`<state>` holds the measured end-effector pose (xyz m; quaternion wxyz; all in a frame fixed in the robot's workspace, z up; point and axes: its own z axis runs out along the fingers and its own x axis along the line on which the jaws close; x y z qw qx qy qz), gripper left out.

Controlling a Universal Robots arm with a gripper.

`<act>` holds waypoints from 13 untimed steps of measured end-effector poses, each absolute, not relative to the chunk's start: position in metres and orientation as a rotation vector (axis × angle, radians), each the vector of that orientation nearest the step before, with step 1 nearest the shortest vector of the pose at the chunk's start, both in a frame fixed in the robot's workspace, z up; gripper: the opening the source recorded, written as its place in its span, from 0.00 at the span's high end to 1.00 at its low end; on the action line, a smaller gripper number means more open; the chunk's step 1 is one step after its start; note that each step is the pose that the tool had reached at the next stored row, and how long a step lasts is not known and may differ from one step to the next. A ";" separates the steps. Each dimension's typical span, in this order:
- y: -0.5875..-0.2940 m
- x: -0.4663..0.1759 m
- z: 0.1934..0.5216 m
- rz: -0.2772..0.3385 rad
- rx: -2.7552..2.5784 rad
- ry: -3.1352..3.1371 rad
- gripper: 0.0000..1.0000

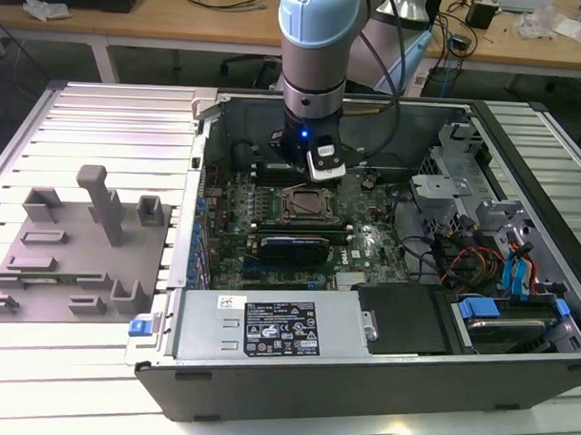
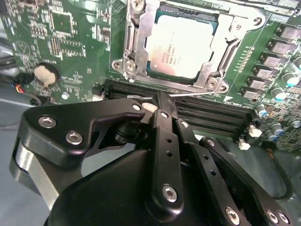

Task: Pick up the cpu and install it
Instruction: 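Install the first cpu locking lever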

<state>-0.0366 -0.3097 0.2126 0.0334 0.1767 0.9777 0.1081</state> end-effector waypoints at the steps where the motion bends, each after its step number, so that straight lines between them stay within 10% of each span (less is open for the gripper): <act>1: -0.310 -0.037 0.212 0.331 0.556 3.005 0.89; 13: -0.309 -0.040 0.212 0.323 0.727 2.956 0.89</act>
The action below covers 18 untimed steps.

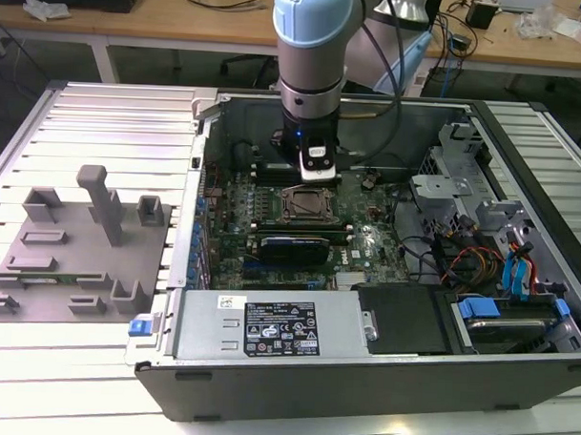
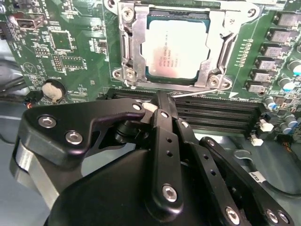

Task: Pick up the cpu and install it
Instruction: 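Install the first cpu locking lever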

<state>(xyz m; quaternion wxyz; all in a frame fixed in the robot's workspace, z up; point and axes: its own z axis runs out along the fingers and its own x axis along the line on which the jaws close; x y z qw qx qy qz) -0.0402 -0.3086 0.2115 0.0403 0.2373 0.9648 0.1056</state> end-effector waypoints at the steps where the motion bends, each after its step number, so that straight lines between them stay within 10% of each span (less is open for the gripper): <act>1: -0.308 -0.041 0.211 0.323 0.732 2.954 0.89; 18: -0.300 -0.045 0.209 0.313 0.777 2.937 0.89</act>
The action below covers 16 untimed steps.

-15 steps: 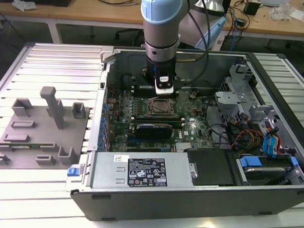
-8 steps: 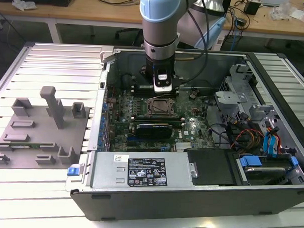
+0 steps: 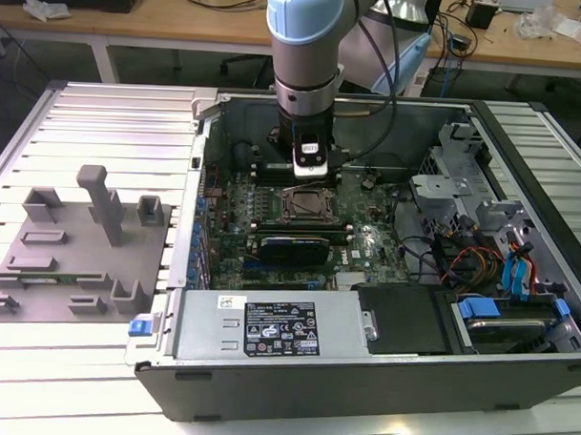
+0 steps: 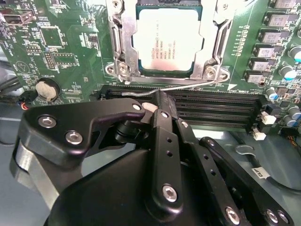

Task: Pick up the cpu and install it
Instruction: 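Install the first cpu locking lever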

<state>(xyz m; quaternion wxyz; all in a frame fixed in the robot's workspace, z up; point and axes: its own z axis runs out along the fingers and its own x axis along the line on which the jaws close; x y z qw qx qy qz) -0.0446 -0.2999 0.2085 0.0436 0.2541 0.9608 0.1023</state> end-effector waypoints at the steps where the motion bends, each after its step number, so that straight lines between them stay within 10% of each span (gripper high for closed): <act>1: -0.300 -0.045 0.208 0.313 0.777 2.937 0.89; 16: -0.301 -0.044 0.208 0.311 0.789 2.933 0.89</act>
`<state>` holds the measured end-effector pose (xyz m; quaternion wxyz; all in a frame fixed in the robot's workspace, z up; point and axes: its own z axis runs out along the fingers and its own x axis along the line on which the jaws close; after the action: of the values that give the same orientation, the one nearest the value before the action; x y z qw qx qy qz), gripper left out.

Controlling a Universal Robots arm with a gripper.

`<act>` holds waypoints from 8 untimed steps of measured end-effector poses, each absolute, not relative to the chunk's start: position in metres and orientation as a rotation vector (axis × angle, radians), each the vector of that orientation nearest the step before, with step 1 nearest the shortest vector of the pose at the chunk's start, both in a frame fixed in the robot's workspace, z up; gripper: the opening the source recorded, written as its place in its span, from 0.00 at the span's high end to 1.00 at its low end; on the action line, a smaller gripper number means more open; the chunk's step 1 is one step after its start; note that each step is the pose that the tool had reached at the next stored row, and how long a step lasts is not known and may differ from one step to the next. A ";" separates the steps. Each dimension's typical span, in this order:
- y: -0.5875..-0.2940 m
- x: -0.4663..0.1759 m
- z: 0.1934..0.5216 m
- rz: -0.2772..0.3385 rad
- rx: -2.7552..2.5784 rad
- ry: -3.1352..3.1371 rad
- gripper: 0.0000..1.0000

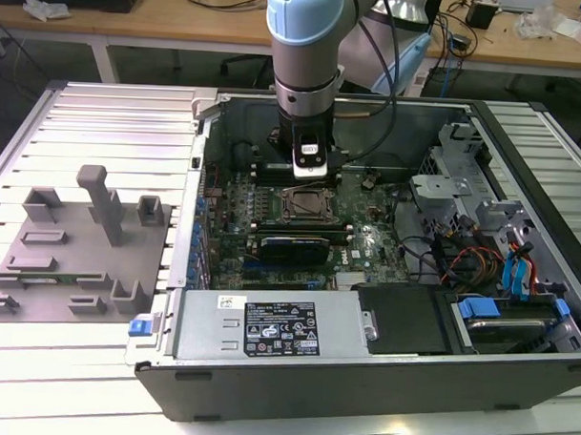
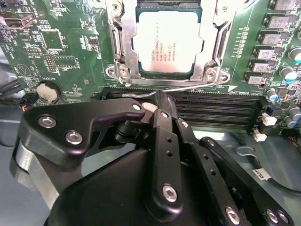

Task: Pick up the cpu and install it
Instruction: 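Install the first cpu locking lever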

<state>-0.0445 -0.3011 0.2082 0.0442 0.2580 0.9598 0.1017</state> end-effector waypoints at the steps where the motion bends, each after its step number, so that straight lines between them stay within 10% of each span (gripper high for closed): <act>1: -0.301 -0.044 0.208 0.310 0.790 2.933 0.89; 8: -0.301 -0.044 0.202 0.301 0.798 2.929 0.89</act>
<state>-0.0444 -0.3012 0.2025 0.0457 0.2613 0.9591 0.0985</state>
